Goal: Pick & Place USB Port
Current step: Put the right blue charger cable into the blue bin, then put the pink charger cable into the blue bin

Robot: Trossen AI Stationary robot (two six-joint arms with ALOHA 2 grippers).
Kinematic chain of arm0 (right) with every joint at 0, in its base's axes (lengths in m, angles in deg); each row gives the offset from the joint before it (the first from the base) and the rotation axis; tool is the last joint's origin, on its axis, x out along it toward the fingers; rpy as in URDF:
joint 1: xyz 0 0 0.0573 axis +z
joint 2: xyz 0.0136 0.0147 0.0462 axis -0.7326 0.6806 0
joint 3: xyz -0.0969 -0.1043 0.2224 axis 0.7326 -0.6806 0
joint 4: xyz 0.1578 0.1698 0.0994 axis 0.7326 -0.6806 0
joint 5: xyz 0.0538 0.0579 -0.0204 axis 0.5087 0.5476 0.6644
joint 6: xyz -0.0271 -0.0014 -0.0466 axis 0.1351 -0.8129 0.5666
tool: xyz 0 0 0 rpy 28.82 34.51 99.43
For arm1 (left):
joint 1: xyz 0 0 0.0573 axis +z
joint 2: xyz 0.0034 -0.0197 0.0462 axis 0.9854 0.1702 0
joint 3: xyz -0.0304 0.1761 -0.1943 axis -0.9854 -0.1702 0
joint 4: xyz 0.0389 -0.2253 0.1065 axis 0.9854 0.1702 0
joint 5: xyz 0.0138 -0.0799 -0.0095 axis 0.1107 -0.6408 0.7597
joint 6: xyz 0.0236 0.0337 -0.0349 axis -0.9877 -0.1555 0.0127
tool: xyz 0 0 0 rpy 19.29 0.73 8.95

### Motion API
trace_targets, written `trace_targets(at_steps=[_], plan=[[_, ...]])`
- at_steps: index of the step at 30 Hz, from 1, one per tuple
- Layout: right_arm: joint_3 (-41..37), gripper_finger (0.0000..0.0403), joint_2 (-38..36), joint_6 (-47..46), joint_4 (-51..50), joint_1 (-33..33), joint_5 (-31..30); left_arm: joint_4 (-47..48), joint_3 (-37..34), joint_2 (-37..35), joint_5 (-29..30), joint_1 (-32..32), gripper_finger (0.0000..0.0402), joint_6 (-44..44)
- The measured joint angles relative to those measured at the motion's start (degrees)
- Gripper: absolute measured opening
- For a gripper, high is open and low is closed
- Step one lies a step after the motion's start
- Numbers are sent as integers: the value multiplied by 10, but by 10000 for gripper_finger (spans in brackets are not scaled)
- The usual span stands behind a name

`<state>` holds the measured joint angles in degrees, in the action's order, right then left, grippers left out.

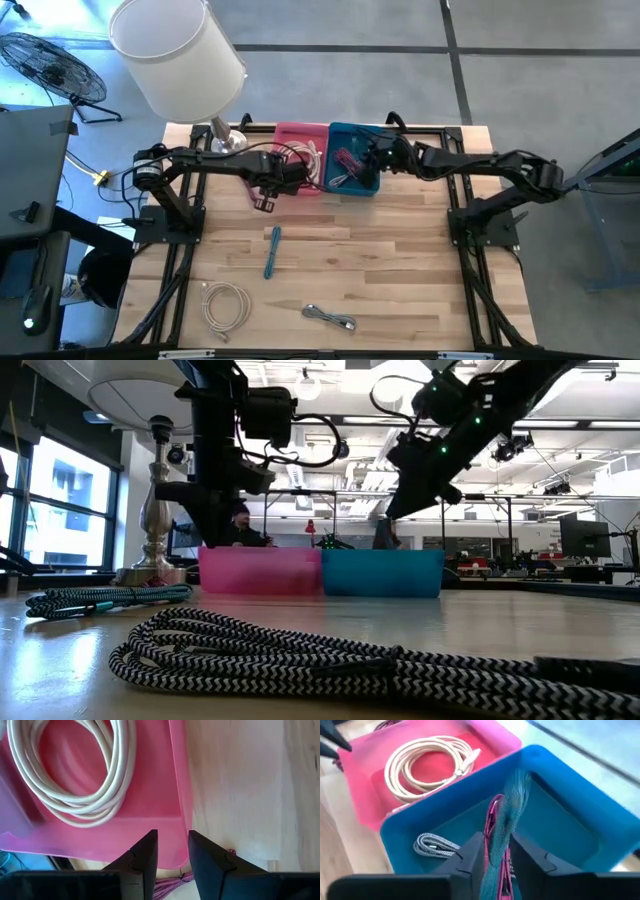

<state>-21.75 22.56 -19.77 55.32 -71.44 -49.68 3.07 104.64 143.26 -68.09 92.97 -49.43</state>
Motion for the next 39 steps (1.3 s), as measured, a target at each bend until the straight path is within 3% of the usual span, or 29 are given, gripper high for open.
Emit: trace_targets(at_steps=[8, 12, 17, 25, 35, 39], plan=[[-21, 133, 0, 79, 50, -1, 32, 4, 4, 0, 1, 0, 104, 1], [-21, 155, 0, 116, 75, -1, 34, 80, 41, 0, 6, 0, 104, 7], [-20, 186, 0, 161, 122, -1, 39, 201, 124, 0, 4, 0, 104, 77], [-20, 208, 0, 180, 127, 0, 110, 353, 242, 0, -113, -9, 104, 185], [-29, 209, 0, 211, 129, 0, 259, 351, 246, -8, -128, -19, 104, 63], [-29, 209, 0, 214, 129, 0, 290, 352, 246, -10, -113, -19, 104, 32]])
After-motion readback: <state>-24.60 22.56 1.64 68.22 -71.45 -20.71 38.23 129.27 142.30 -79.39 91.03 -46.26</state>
